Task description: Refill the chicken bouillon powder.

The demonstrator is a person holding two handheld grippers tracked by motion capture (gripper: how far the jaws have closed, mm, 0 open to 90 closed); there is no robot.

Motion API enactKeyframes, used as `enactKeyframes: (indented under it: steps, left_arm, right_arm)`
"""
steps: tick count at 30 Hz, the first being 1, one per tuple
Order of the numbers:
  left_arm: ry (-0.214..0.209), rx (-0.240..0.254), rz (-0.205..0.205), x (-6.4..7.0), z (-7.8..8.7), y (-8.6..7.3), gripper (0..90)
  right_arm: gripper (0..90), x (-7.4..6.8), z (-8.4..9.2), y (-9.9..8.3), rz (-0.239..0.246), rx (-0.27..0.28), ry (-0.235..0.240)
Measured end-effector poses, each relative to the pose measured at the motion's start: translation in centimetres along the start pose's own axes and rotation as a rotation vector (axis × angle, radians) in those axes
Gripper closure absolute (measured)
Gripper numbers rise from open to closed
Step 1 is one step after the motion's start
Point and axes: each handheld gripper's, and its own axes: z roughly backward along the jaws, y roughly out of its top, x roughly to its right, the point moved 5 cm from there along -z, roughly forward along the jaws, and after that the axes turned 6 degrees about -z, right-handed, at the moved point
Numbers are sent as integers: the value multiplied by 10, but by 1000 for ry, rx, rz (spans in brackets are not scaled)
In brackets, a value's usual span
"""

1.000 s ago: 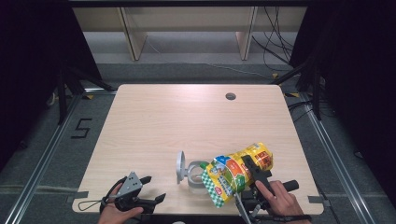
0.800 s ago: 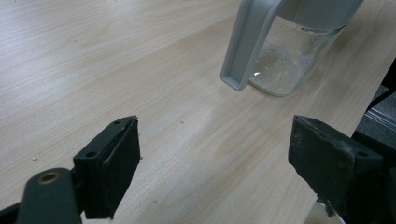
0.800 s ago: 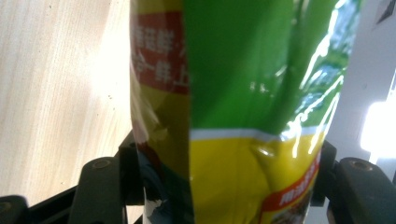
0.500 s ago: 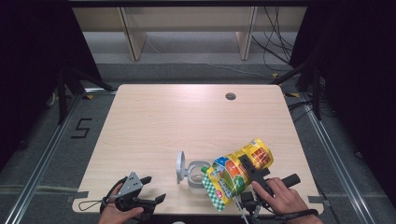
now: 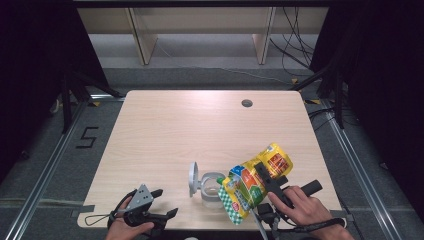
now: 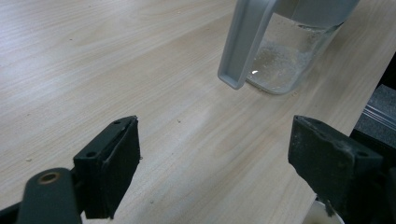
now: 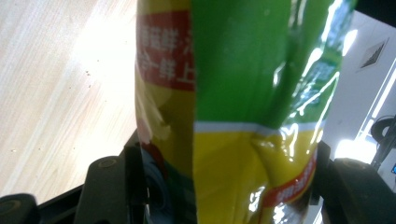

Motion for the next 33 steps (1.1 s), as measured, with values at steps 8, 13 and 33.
enactKeyframes:
  steps: [8, 13, 33]
  left_arm:
    - [-35, 31, 60, 2, 0, 2, 166]
    - [-24, 28, 64, 4, 0, 2, 166]
    - [-9, 15, 22, 2, 0, 1, 165]
  right_arm:
    - [414, 3, -1, 4, 26, 20, 7]
    - [415, 7, -1, 5, 50, 30, 0]
    - [447, 11, 1, 8, 98, 49, 17]
